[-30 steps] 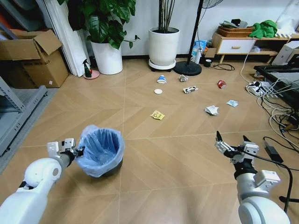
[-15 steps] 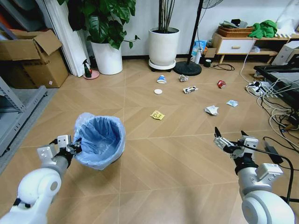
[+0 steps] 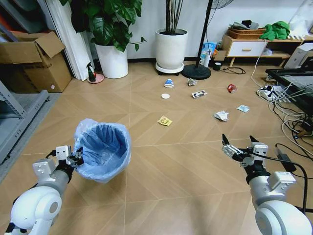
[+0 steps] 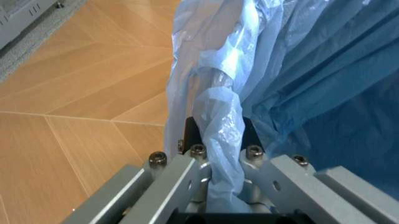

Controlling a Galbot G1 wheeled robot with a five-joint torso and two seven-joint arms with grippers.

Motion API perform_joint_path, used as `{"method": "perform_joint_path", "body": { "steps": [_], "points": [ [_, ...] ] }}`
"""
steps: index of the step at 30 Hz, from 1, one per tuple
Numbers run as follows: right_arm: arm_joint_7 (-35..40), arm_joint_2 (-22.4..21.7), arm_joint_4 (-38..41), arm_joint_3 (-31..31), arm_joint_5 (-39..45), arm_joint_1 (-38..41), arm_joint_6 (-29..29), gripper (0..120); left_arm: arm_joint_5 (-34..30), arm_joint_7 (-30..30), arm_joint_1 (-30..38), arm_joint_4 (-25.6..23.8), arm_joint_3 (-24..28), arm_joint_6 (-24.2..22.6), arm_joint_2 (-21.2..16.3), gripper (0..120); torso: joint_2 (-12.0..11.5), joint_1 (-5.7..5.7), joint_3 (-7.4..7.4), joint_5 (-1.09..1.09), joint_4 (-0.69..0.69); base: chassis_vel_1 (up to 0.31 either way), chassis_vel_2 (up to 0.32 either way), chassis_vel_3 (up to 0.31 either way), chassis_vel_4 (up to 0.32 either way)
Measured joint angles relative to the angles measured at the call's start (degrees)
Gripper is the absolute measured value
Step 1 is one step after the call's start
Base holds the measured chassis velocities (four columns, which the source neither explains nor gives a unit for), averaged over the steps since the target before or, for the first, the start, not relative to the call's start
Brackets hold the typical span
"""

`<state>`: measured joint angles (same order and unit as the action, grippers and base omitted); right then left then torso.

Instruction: Pick up the trash bin and place the garbage on the floor into it.

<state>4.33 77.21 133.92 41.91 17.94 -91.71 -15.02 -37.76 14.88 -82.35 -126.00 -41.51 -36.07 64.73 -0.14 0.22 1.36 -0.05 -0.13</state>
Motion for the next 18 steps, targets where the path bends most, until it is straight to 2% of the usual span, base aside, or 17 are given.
{"method": "perform_joint_path", "body": {
  "steps": [8,14,16,18],
  "points": [
    [-0.3,0.1,-0.4,-0.4,-0.5,-0.2,0.3,100,0.5,-0.1,-0.1,0.1,0.4,0.0,0.2,0,0.0,0.00,0.00,0.00,0.01,-0.118,0.127,0.125,-0.109],
    [-0.4,0.4,-0.6,-0.7,-1.1,-0.2,0.4,100,0.6,-0.1,0.0,0.1,0.5,0.1,0.0,0,0.0,0.02,0.01,-0.03,0.00,-0.218,0.227,0.216,-0.208],
    [-0.6,0.5,-0.9,-0.8,-1.6,-0.3,0.7,100,0.8,-0.1,0.0,0.1,0.6,0.2,0.0,0,0.0,0.02,0.01,0.03,0.01,-0.223,0.237,0.231,-0.240],
    [-0.7,0.7,-1.0,-0.9,-1.8,-0.4,0.8,100,1.0,-0.1,0.0,0.1,0.8,0.2,0.0,0,0.0,0.02,0.02,-0.03,0.00,-0.199,0.232,0.205,-0.215]
  ]
}}
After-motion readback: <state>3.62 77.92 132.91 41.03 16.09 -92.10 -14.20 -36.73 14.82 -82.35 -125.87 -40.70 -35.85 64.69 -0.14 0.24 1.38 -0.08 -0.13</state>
